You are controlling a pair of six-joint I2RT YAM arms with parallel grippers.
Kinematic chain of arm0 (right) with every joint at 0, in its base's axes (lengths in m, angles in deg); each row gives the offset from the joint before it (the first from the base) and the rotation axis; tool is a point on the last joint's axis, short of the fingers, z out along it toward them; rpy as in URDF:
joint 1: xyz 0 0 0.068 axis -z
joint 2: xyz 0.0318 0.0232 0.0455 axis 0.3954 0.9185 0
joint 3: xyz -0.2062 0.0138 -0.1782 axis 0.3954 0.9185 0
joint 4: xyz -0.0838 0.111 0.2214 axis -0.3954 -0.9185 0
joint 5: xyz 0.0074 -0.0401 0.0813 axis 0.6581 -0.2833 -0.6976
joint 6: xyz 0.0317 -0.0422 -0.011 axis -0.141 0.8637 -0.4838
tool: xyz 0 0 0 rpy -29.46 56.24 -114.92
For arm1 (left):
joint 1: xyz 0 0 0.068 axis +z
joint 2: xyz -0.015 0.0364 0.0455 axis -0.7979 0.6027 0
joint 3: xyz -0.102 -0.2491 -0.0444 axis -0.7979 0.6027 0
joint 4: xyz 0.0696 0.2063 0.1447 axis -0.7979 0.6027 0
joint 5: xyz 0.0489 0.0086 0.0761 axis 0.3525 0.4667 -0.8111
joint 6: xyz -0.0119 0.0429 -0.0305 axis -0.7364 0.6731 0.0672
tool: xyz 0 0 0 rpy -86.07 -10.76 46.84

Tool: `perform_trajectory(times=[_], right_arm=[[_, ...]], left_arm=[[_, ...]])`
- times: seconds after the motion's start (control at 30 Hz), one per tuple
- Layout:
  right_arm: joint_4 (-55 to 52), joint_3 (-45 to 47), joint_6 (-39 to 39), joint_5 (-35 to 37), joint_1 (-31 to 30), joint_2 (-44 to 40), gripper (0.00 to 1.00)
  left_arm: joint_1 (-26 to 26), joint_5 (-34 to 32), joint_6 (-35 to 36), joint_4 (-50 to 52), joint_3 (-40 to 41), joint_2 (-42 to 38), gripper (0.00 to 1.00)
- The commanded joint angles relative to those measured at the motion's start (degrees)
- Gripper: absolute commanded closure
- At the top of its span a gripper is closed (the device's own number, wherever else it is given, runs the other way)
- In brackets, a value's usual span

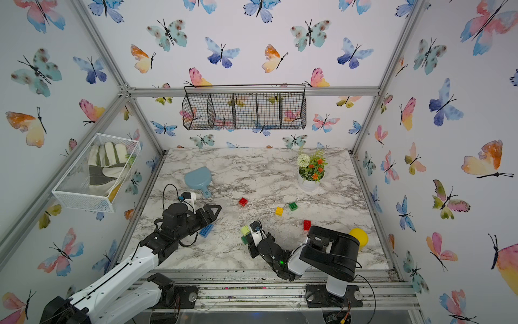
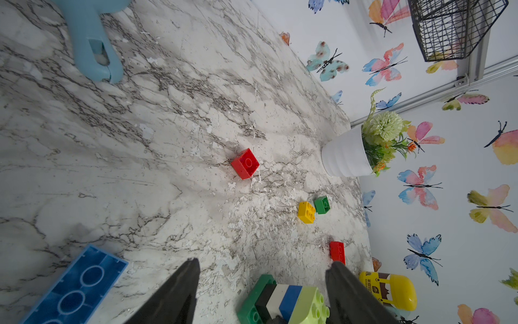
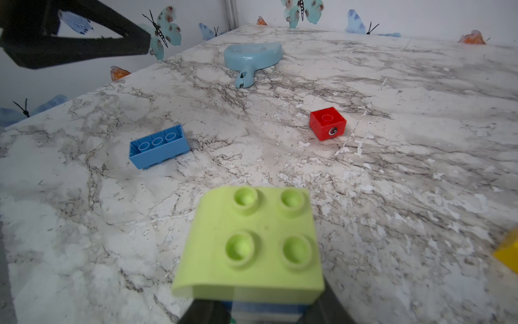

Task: Assemble the number 1 with lego
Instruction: Pick up the lego brick from the center of the board, then place the lego brick at the center of the board.

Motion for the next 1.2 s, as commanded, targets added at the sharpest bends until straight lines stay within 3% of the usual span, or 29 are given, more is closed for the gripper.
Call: perform_trajectory(times=[0.0,0.1,0.3,0.4,0.5,0.63,0.8,1.0,1.17], right_arm=[[-5.16,-0.93,-0.53,1.85,-0.44,-3.65,0.72],[-21.7,-4.08,-1.54,2.7,-0.44,-11.43,0.76],[-77.78,-22.68,-10.54,1.23,-0.39,-21.96,0.88],[-99.31,-32.84,-19.25,-1.59,0.91,-21.65,0.89],[-114.08,-41.72,-21.66,-7.9,5.29,-16.78,0.92],[-124.39,-50.25,-16.74,-17.99,11.35,-6.45,0.96],[-128.5,-57.71,-10.78,-23.25,16.37,4.03,0.95],[-127.41,-57.78,-8.3,-29.48,23.26,8.7,0.94],[-126.36,-56.55,-8.16,-30.0,25.88,10.71,0.92]], left_arm=[[0.53,0.64,0.83,-0.32,-1.65,-0.57,0.24],[0.9,0.51,0.49,-0.53,-1.8,-0.81,0.24],[1.89,0.28,0.92,0.89,-3.08,-0.61,0.24],[2.44,0.98,1.48,2.23,-3.5,-0.27,0.24],[2.74,1.47,2.79,4.65,-4.31,-0.25,0.24],[2.92,1.51,4.82,7.77,-5.34,-0.18,0.24],[3.67,2.32,6.41,10.47,-6.71,1.1,0.24],[3.96,2.76,5.79,11.21,-7.3,1.89,0.24],[4.01,2.86,5.28,10.79,-7.38,2.72,0.24]])
